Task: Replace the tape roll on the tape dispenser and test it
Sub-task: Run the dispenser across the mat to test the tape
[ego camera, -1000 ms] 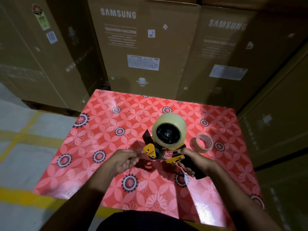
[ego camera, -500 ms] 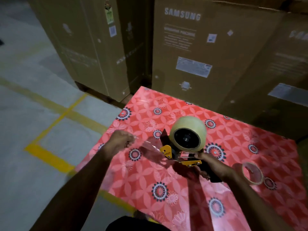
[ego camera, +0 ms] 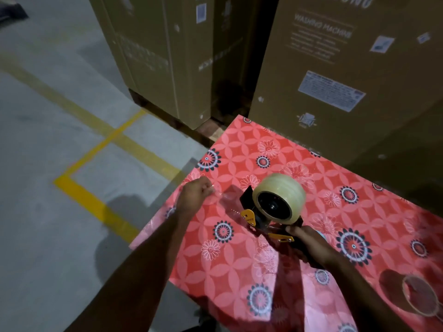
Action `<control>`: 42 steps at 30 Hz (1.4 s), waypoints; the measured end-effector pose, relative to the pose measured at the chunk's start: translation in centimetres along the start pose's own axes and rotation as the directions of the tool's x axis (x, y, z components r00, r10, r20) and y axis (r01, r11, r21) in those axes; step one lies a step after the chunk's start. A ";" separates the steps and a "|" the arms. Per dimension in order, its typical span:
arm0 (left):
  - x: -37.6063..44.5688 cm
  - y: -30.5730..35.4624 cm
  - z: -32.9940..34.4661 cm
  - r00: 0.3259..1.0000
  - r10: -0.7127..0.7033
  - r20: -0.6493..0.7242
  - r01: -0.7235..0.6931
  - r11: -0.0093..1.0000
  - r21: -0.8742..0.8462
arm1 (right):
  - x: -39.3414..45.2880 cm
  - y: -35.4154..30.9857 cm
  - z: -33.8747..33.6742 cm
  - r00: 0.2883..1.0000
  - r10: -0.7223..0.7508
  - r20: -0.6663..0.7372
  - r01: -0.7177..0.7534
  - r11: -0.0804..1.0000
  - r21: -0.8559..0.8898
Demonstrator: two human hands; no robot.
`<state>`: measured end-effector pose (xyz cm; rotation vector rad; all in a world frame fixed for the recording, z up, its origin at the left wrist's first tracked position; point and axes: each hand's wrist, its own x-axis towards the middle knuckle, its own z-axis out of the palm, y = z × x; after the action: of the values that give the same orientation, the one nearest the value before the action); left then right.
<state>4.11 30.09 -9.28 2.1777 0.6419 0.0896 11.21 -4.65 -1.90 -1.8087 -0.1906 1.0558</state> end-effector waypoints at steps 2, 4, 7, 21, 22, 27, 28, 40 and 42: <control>-0.1 -0.5 0.4 0.996 0.038 -0.087 -0.023 0.987 0.161 | -0.2 0.3 0.0 1.000 0.010 -0.008 -0.011 1.000 -0.011; -0.2 -0.9 -0.1 0.984 -0.013 -0.178 0.059 0.965 0.255 | -0.3 0.3 0.2 1.000 0.014 -0.002 -0.014 0.999 -0.039; -0.4 -1.3 -0.1 0.971 -0.005 -0.239 0.078 0.951 0.300 | -0.4 0.2 0.8 1.000 0.015 0.009 -0.015 0.997 -0.075; -0.4 -3.5 1.5 0.886 0.463 0.036 -0.438 0.807 0.396 | -0.3 0.7 1.2 0.999 0.050 -0.006 -0.051 0.988 -0.143; -0.9 -3.6 1.4 0.880 0.474 0.038 -0.445 0.792 0.418 | -0.3 0.7 1.2 0.999 0.052 -0.008 -0.053 0.990 -0.133; -4.5 -3.1 1.1 0.905 0.369 0.210 -0.422 0.724 0.545 | -0.3 0.6 1.5 0.998 0.056 -0.008 -0.056 0.992 -0.113; -4.9 -3.0 1.1 0.910 0.309 0.275 -0.413 0.723 0.554 | -0.3 0.6 1.6 0.998 0.056 -0.010 -0.057 0.991 -0.119; -5.4 -2.4 2.4 0.871 0.228 0.435 -0.470 0.644 0.603 | -0.3 1.2 1.6 0.997 0.072 0.010 -0.071 0.994 -0.083; -5.3 -2.6 2.2 0.861 0.254 0.441 -0.493 0.632 0.598 | -0.8 1.5 0.9 0.996 0.083 0.033 -0.082 0.996 -0.036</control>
<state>-0.95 27.36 -11.81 2.9556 -0.0259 -0.3420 9.60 -5.23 -2.82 -1.8433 -0.1566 1.1485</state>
